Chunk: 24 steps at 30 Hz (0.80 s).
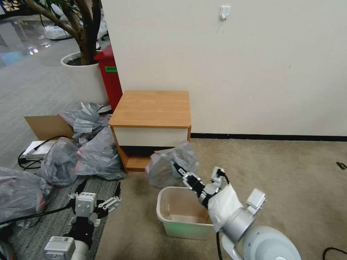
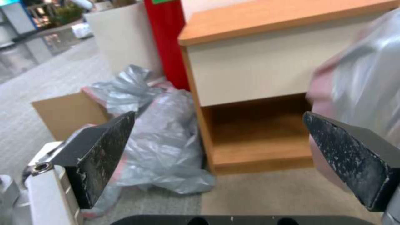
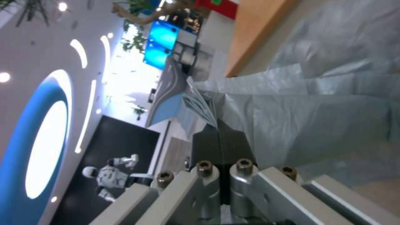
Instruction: Pick up the garbage bag from the table and place it over the trash can.
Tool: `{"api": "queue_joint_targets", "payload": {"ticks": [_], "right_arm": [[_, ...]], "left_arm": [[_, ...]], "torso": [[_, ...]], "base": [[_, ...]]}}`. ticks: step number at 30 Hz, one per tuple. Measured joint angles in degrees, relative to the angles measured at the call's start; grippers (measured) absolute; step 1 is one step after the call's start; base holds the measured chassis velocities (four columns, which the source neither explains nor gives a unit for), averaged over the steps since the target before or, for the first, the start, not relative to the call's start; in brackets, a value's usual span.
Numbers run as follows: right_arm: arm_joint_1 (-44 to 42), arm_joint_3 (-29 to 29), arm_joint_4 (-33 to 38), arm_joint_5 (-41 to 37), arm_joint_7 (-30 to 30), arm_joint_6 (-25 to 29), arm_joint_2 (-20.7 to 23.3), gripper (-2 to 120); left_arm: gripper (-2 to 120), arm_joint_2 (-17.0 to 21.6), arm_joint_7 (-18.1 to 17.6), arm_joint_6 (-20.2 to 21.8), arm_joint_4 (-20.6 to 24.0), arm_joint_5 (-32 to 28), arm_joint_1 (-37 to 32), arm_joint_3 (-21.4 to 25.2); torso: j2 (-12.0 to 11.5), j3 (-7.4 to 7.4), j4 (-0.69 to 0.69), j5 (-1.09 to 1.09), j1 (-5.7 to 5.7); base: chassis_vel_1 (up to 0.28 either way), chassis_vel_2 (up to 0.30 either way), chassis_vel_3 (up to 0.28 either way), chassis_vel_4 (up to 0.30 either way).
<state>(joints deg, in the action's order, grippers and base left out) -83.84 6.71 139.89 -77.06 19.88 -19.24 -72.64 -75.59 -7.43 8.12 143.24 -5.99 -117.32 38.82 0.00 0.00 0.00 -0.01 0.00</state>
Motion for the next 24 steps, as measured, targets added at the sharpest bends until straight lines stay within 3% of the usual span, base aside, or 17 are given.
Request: {"api": "queue_joint_targets", "payload": {"ticks": [6, 16, 24], "right_arm": [[1.50, -1.44, 0.13, -0.20, -1.20, 0.24, -0.76, 0], [2.96, -6.43, 0.12, -0.23, -1.32, 0.66, -3.17, 0], [1.95, -7.13, 1.95, -2.19, -1.14, 1.11, -3.46, 0]], "left_arm": [[100, 0.02, -1.09, -0.59, 0.00, -1.19, 0.06, 2.80], [100, -0.01, -1.76, -0.80, 0.00, -1.45, 0.26, 3.10], [100, -0.06, -1.77, -0.84, 0.00, -1.35, 0.09, 3.42]], "torso": [[0.00, 0.00, 0.00, 0.00, 0.00], [0.00, 0.00, 0.00, 0.00, 0.00], [0.00, 0.00, -0.01, 0.01, 0.00]], "base": [[0.000, 0.000, 0.000, 0.000], [0.000, 0.000, 0.000, 0.000], [0.000, 0.000, 0.000, 0.000]]}}
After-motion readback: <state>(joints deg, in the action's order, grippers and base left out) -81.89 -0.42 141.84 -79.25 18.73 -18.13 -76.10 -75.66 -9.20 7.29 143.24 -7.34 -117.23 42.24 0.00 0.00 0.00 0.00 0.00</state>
